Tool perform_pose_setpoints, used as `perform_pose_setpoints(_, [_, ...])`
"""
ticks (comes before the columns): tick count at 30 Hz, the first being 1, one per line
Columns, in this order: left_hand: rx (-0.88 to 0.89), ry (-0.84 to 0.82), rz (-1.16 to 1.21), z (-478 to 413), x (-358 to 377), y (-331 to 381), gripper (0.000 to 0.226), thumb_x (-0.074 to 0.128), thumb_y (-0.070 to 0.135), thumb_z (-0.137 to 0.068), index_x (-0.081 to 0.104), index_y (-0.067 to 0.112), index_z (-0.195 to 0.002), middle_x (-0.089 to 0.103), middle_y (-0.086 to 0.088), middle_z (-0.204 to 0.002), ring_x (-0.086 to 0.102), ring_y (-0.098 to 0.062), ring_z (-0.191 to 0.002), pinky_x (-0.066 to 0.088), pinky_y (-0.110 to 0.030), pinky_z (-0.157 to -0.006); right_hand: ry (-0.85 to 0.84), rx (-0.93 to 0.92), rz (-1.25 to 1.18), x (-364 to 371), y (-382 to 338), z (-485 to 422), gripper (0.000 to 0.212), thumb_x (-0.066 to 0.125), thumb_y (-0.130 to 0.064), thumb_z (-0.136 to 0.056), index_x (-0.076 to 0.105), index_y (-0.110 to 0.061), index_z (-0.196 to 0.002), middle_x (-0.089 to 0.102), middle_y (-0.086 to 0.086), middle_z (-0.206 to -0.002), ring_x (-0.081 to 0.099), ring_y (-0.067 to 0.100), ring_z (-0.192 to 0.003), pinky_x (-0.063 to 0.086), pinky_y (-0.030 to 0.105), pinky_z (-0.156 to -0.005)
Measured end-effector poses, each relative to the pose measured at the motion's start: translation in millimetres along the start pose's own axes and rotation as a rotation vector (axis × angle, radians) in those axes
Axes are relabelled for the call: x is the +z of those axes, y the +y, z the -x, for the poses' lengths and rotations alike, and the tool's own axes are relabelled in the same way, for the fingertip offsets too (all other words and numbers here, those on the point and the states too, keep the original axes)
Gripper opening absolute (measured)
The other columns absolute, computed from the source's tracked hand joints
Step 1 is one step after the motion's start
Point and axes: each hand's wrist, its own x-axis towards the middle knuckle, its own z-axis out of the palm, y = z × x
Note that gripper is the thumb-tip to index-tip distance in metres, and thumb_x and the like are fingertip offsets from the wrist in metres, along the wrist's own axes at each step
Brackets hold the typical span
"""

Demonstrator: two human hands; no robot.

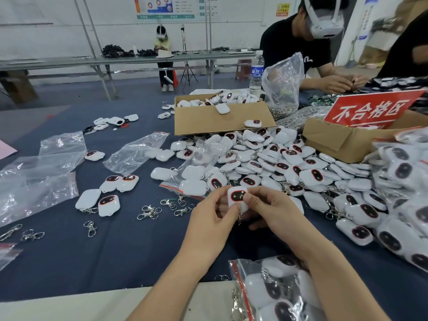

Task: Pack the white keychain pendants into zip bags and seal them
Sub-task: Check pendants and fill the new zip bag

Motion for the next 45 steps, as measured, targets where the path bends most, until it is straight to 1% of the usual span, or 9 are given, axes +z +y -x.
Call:
perform_pose_setpoints(3, [-0.002,0.083,0.027,-1.7,0.9,-1.6,0.023,0.071,0.014,-0.093,0.069,0.027,-0.112,0.075,0.008,-0.099,0.068,-0.004,-0.09,0.051,-0.012,-0.077,-0.008,-0.007,-0.021,0.5,0.1,0.3,0.01,0.061,-0.019,-0.1,0.068,-0.021,-0.107,0.075,-0.001,-0.086,0.073,0.012,-0.073,0.055,0.022,-0.056])
perform_pose_setpoints(8, [0.164,0.128,-0.238,-1.0,1.9,-4.2,0.032,0.069,0.02,-0.095,0.063,0.051,-0.099,0.063,0.014,-0.103,0.059,0.004,-0.097,0.043,-0.007,-0.077,-0.032,-0.122,-0.062,0.0,-2.2,2.1,0.011,0.067,-0.018,-0.095,0.07,-0.022,-0.105,0.077,0.002,-0.096,0.074,0.016,-0.081,0.061,0.027,-0.067])
perform_pose_setpoints(14, [0.194,0.168,-0.241,-0.4,1.4,-10.0,0.011,0.076,0.028,-0.09,0.073,0.038,-0.095,0.064,0.02,-0.096,0.062,0.0,-0.094,0.045,-0.009,-0.076,-0.021,-0.142,-0.073,-2.9,-1.2,1.7,0.008,0.061,-0.003,-0.097,0.067,-0.008,-0.099,0.078,0.003,-0.085,0.075,0.01,-0.075,0.055,0.014,-0.065])
perform_pose_setpoints(18, [0.212,0.176,-0.25,-0.3,1.0,-9.4,0.01,0.077,0.028,-0.089,0.074,0.034,-0.095,0.064,0.018,-0.094,0.062,-0.003,-0.093,0.045,-0.009,-0.076,0.002,-0.158,0.019,-2.9,-1.1,1.5,0.01,0.06,-0.006,-0.098,0.068,-0.011,-0.101,0.079,-0.001,-0.09,0.074,0.005,-0.083,0.052,0.011,-0.071])
perform_pose_setpoints(28, [0.052,-0.001,-0.065,1.3,0.8,2.7,0.015,0.055,0.046,-0.1,0.062,0.048,-0.113,0.069,0.031,-0.103,0.064,0.009,-0.097,0.043,-0.004,-0.078,-0.082,-0.119,-0.191,-4.6,0.3,-0.7,0.023,0.061,-0.006,-0.095,0.069,-0.013,-0.116,0.072,-0.002,-0.123,0.065,0.016,-0.12,0.048,0.036,-0.105])
perform_pose_setpoints(33, [0.008,-0.042,0.051,4.2,-3.4,7.1,0.027,0.053,0.025,-0.104,0.059,0.049,-0.117,0.07,0.02,-0.104,0.063,0.006,-0.101,0.045,-0.005,-0.084,-0.113,-0.134,-0.178,-3.9,0.6,1.1,0.037,0.075,-0.026,-0.079,0.069,-0.018,-0.115,0.074,-0.005,-0.12,0.069,0.013,-0.114,0.053,0.028,-0.101])
perform_pose_setpoints(36, [-0.002,-0.061,0.044,5.3,-3.3,5.8,0.036,0.052,0.021,-0.103,0.053,0.046,-0.13,0.066,0.008,-0.119,0.062,-0.004,-0.113,0.045,-0.008,-0.093,-0.081,-0.167,-0.135,-2.8,-1.3,1.1,0.027,0.07,-0.008,-0.089,0.067,-0.014,-0.115,0.073,-0.009,-0.122,0.068,0.009,-0.115,0.053,0.023,-0.099])
perform_pose_setpoints(39, [0.016,-0.066,0.042,4.4,-1.5,3.3,0.036,0.053,0.016,-0.104,0.053,0.037,-0.134,0.066,0.008,-0.119,0.066,-0.01,-0.103,0.051,-0.018,-0.092,-0.058,-0.165,-0.141,-3.3,-2.7,1.7,0.028,0.065,0.002,-0.091,0.066,-0.014,-0.114,0.074,-0.006,-0.119,0.068,0.013,-0.114,0.055,0.026,-0.097])
perform_pose_setpoints(45, [0.074,-0.037,-0.084,2.5,-0.4,-6.8,0.037,0.054,0.011,-0.102,0.052,0.047,-0.114,0.07,0.017,-0.103,0.069,-0.012,-0.094,0.053,-0.038,-0.093,-0.031,-0.207,-0.172,-4.4,-3.9,1.0,0.022,0.057,0.01,-0.094,0.066,-0.006,-0.107,0.077,0.001,-0.112,0.07,0.014,-0.11,0.055,0.018,-0.088])
